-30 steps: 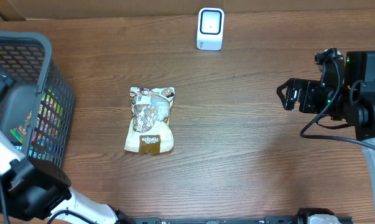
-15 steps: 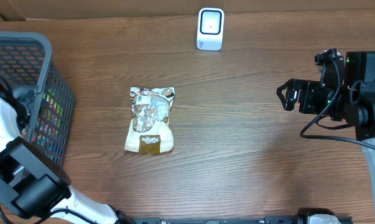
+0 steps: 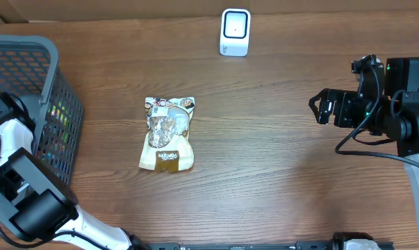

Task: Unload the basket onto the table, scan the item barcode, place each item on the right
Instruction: 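Reach the left gripper into the basket and grasp the Haribo bag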

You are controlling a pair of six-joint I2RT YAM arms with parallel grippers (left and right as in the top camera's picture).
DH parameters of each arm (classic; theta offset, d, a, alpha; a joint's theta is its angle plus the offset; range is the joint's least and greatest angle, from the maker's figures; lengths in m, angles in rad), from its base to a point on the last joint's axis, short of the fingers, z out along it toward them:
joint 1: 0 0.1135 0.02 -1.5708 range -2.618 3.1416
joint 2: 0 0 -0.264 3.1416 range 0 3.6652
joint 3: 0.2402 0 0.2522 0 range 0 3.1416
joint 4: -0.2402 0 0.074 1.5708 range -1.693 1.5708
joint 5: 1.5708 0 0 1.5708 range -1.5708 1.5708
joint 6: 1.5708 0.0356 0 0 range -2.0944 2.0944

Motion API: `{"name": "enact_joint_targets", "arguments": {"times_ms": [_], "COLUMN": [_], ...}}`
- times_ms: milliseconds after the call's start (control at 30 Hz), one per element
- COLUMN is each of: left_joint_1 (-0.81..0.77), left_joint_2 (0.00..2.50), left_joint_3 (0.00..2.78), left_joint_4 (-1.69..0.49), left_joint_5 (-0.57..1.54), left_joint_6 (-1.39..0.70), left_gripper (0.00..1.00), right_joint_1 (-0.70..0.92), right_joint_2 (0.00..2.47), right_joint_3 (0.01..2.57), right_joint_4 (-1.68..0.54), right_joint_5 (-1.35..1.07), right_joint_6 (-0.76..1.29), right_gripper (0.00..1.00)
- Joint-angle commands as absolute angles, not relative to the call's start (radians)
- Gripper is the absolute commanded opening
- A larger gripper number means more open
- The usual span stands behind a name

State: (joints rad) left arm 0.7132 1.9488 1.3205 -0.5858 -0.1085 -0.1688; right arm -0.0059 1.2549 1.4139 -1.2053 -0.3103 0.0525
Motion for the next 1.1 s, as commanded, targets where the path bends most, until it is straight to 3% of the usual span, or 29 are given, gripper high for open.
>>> {"name": "enact_joint_targets", "arguments": {"times_ms": [0,100,200,400,767,1067], "left_joint_1": [0.714,0.714,0.714,0.713,0.708,0.643], "left_joint_2": [2.106,2.115,2.109,2.091,2.032,1.899], "left_joint_3": [1.26,1.261,1.28,1.464,2.169,2.52], "left_joint_4": [-0.643,-0.666,-0.696,-0.873,-1.333,-1.503], "left_joint_5": [-0.114,-0.115,-0.114,-0.111,-0.057,0.054], "left_joint_6": [-0.165,-0.175,-0.212,-0.268,-0.295,-0.277], "left_gripper": [0.63,0.24,0.04,0.04,0.04,0.04], "right_joint_1": [-0.009,-0.009,-0.009,-0.009,-0.009,-0.009], "right_joint_2": [1.254,1.254,1.253,1.254,1.253,1.254], "right_joint_3": [1.441,1.441,1.441,1.441,1.441,1.441], "right_joint_4": [-1.203,-1.203,-1.203,-1.203,-1.203,-1.203], "right_joint_5": [-0.316,-0.316,-0.316,-0.316,-0.316,-0.316], "right_joint_6": [0.052,0.052,0.052,0.052,0.056,0.056], "right_gripper": [1.0,1.0,1.0,1.0,1.0,1.0]}}
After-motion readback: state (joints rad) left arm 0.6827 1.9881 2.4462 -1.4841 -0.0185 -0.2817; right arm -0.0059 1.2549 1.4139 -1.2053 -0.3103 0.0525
